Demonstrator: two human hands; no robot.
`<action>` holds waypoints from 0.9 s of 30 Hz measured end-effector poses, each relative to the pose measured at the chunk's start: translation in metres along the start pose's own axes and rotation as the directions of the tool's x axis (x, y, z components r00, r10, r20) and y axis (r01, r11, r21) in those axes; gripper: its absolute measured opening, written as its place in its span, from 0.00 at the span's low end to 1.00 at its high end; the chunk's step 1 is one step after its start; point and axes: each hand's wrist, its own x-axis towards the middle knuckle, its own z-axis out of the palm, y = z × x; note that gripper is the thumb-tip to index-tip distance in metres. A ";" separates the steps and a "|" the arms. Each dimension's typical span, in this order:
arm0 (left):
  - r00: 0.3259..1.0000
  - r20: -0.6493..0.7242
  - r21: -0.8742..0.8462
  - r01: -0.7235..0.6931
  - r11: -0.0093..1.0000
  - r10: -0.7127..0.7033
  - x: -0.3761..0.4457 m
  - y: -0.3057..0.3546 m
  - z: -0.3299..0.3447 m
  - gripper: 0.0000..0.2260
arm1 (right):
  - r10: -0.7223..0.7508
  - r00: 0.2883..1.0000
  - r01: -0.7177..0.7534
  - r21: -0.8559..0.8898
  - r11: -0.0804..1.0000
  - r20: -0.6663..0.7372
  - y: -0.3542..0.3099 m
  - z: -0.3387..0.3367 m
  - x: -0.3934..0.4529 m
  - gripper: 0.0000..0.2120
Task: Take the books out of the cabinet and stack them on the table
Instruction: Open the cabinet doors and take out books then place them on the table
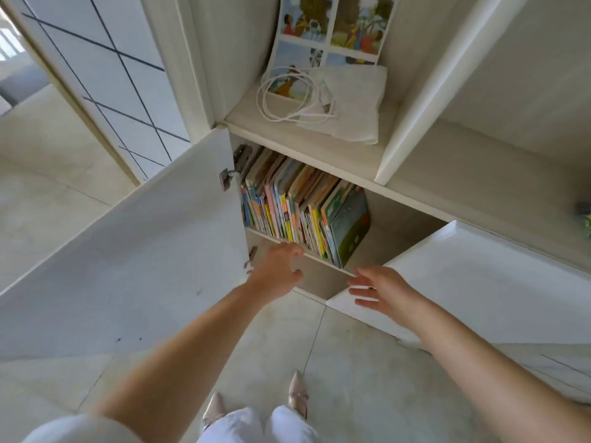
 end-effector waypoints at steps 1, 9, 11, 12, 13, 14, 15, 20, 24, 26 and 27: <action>1.000 0.002 -0.047 0.029 0.998 -0.029 0.010 0.001 0.013 0.19 | -0.016 1.000 0.016 -0.038 0.999 0.010 -0.003 -0.001 0.012 0.14; 0.975 -0.006 -0.362 0.206 0.909 -0.223 0.087 -0.010 0.110 0.24 | -0.021 0.998 0.012 -0.138 0.990 -0.065 -0.031 0.003 0.124 0.17; 0.965 -0.039 -0.449 0.214 0.867 -0.258 0.104 -0.013 0.127 0.25 | -0.034 0.992 0.025 -0.081 0.996 -0.120 -0.035 0.005 0.152 0.20; 0.961 -0.059 -0.493 0.207 0.845 -0.270 0.112 -0.013 0.133 0.26 | -0.046 0.989 0.036 -0.071 0.997 -0.139 -0.036 0.006 0.165 0.22; 0.958 -0.078 -0.528 0.194 0.827 -0.275 0.120 -0.014 0.139 0.27 | -0.068 0.987 0.056 -0.080 0.995 -0.146 -0.036 0.008 0.177 0.25; 0.957 -0.091 -0.559 0.181 0.809 -0.277 0.128 -0.015 0.144 0.28 | -0.112 0.984 0.096 -0.114 0.989 -0.140 -0.036 0.011 0.186 0.27; 0.956 -0.098 -0.588 0.169 0.791 -0.277 0.135 -0.017 0.149 0.29 | -0.186 0.975 0.160 -0.198 0.967 -0.120 -0.036 0.014 0.196 0.28; 0.953 -0.061 -0.730 0.161 0.664 -0.298 0.159 -0.029 0.170 0.30 | -0.537 0.844 0.414 -0.620 0.666 -0.012 -0.035 0.032 0.233 0.50; 0.947 -0.017 -0.818 0.172 0.549 -0.322 0.169 -0.040 0.175 0.26 | -0.626 0.778 0.442 -0.665 0.602 -0.050 -0.041 0.038 0.248 0.56; 0.948 0.003 -0.824 0.183 0.536 -0.319 0.174 -0.044 0.177 0.27 | -0.644 0.762 0.456 -0.648 0.610 -0.070 -0.043 0.038 0.250 0.53; 0.950 0.012 -0.822 0.187 0.537 -0.312 0.175 -0.045 0.180 0.28 | -0.650 0.757 0.463 -0.647 0.606 -0.067 -0.044 0.036 0.250 0.52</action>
